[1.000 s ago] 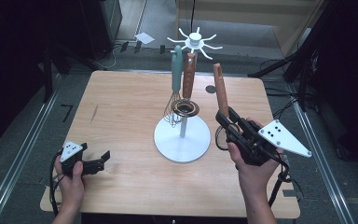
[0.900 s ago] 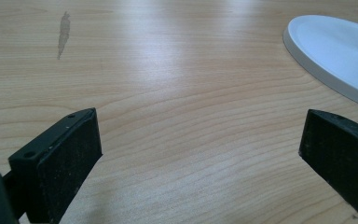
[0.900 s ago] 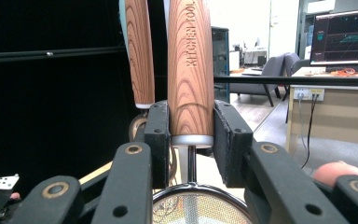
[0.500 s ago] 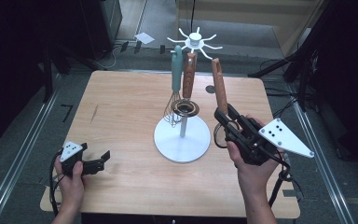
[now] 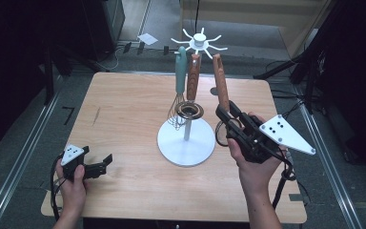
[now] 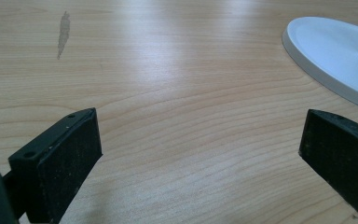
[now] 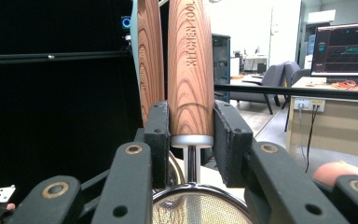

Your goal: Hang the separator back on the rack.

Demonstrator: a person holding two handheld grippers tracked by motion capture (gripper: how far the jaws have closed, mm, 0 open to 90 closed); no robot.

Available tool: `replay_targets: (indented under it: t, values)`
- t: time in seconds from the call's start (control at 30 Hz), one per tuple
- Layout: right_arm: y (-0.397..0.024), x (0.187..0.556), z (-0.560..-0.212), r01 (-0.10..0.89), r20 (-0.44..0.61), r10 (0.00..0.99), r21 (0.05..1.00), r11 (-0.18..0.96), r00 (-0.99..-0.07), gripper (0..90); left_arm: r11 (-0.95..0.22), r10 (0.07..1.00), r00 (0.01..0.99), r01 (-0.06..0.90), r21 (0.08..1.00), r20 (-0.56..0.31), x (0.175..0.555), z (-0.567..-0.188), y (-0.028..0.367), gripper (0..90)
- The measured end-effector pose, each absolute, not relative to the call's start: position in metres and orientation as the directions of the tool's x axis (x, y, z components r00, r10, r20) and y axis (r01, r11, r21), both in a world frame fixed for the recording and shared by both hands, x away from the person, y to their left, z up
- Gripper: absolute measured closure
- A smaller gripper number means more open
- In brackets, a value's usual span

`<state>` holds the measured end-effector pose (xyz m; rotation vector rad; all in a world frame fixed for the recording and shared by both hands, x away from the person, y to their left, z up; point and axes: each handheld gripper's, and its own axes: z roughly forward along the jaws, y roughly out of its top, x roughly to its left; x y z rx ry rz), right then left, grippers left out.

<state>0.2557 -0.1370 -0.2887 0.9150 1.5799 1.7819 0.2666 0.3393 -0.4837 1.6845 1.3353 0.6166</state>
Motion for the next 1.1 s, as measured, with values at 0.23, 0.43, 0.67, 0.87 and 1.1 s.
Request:
replay_targets:
  t: [0.23, 0.43, 0.67, 0.87, 1.1]
  values:
    - [-0.133, 0.261, -0.290, 0.027, 0.118, 0.795, 0.992, -0.127, -0.595, 71.0, -0.045, 0.944, 0.303, 0.513, 0.857, -0.132, 0.266, -0.484, 0.340, 0.0]
    - [-0.130, 0.265, -0.292, 0.043, 0.120, 0.791, 0.992, -0.119, -0.599, 70.9, -0.045, 0.944, 0.303, 0.513, 0.857, -0.132, 0.266, -0.484, 0.339, 0.0]
    - [-0.129, 0.269, -0.294, 0.072, 0.136, 0.777, 0.991, -0.116, -0.614, 70.4, -0.043, 0.944, 0.301, 0.511, 0.859, -0.132, 0.266, -0.484, 0.339, 0.0]
    - [-0.127, 0.273, -0.293, 0.080, 0.134, 0.782, 0.991, -0.108, -0.609, 70.6, -0.043, 0.944, 0.301, 0.511, 0.859, -0.132, 0.266, -0.484, 0.339, 0.0]
    - [-0.126, 0.275, -0.294, 0.084, 0.147, 0.773, 0.989, -0.121, -0.617, 56.4, -0.042, 0.944, 0.301, 0.511, 0.859, -0.133, 0.266, -0.484, 0.339, 0.0]
